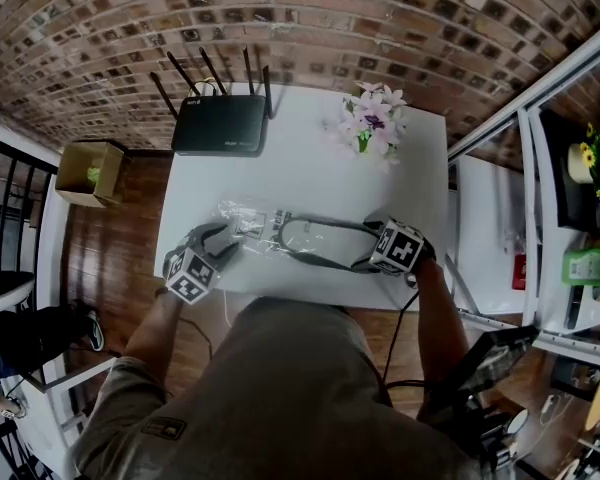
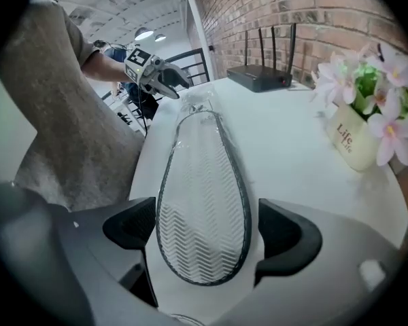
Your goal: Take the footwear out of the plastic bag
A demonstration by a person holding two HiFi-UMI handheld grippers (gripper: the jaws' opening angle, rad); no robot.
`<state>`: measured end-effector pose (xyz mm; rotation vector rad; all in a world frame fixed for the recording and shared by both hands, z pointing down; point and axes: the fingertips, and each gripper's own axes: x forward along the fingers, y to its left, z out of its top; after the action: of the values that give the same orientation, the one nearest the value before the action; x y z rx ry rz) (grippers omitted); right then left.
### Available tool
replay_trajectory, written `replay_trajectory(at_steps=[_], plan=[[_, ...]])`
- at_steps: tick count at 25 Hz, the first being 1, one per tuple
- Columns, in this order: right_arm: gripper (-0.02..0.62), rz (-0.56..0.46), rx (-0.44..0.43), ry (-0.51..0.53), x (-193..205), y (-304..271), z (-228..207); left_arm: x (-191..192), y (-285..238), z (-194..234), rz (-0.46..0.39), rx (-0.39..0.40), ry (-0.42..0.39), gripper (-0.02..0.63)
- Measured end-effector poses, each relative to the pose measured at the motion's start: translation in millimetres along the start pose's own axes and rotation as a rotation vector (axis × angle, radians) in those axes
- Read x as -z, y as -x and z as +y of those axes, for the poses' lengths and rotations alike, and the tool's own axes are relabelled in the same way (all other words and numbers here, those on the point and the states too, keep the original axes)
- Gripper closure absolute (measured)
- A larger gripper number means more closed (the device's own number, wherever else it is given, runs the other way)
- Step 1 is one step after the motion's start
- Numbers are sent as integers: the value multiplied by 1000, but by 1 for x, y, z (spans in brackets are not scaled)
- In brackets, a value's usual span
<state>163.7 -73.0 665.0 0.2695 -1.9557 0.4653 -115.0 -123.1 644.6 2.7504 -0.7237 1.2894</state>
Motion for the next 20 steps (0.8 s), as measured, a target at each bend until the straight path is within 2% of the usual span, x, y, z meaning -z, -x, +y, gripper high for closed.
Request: replay_trajectory(at_steps=[5,14,17,20], plan=[[132,101,-117,29,8,-16,1,-14,-8,-13,-10,28,-53,436],[219,170,-91,113,5,-9,-3,-9,-30,-24,63,51,-62,441],[270,154,-78,130,2,-3,-4,-5,-32,-23,90,52,-74,480],[319,131,-78,138,0,0,-3,1,-33,-21,112,48,-81,547]])
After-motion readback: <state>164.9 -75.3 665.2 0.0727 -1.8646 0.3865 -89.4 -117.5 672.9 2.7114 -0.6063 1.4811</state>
